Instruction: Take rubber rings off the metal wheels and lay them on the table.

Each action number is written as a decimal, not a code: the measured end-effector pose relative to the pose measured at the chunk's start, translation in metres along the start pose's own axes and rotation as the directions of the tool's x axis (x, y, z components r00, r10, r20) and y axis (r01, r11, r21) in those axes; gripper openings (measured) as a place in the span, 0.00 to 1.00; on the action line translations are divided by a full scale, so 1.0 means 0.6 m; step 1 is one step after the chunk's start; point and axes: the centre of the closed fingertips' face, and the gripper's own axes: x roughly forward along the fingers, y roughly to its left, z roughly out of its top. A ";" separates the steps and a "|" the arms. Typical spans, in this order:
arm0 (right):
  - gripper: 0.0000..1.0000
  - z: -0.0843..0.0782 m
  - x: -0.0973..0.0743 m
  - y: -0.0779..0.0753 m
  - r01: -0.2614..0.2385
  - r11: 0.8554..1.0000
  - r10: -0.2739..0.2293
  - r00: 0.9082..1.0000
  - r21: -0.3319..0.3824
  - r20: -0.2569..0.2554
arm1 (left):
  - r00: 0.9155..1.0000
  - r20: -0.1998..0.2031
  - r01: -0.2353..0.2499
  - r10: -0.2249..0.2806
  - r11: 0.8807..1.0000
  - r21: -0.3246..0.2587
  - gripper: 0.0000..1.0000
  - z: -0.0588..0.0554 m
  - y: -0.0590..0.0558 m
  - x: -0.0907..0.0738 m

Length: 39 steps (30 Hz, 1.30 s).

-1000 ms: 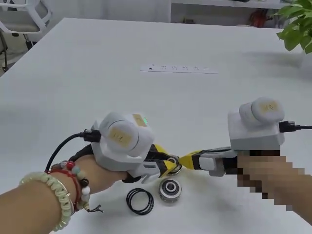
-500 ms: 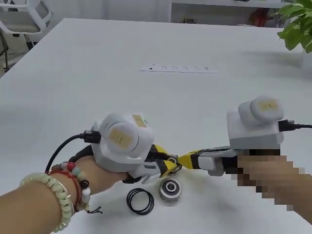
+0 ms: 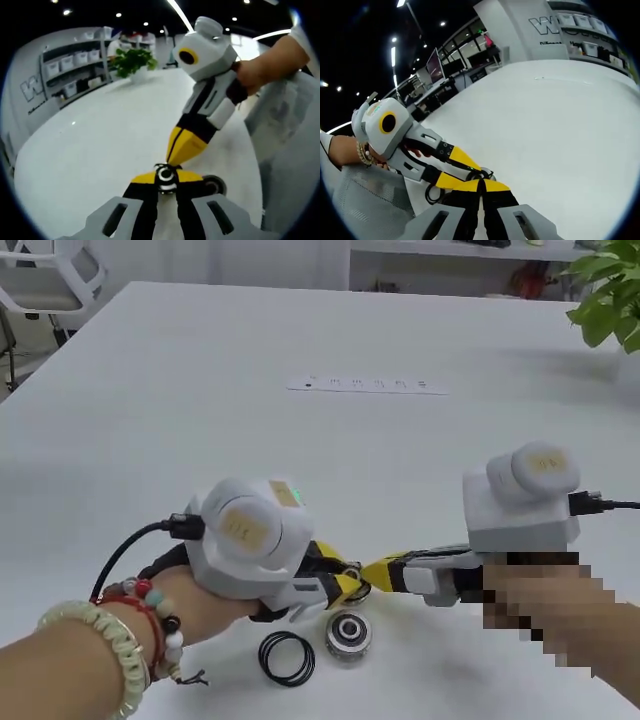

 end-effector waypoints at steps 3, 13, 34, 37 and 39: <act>0.00 0.001 0.000 0.005 -0.007 1.000 0.007 1.000 0.000 0.004 | 1.000 0.001 0.001 -0.001 1.000 0.000 0.13 0.000 0.000 0.000; 0.00 0.005 0.004 0.008 -0.026 1.000 0.026 1.000 -0.008 0.012 | 1.000 0.004 -0.005 0.005 1.000 -0.008 0.13 0.000 0.001 0.001; 0.00 0.031 -0.010 0.005 -0.016 0.999 0.014 0.997 0.033 0.071 | 0.994 0.090 0.071 -0.064 0.994 -0.078 0.21 0.056 0.000 -0.042; 0.00 0.035 -0.010 0.009 -0.026 0.999 0.024 0.997 0.026 0.076 | 0.995 0.081 0.071 -0.066 0.996 -0.058 0.30 0.058 0.005 -0.054; 0.00 0.038 -0.011 0.014 -0.030 0.999 0.028 0.996 0.024 0.079 | 0.996 0.068 0.066 -0.063 0.997 -0.037 0.32 0.059 0.008 -0.061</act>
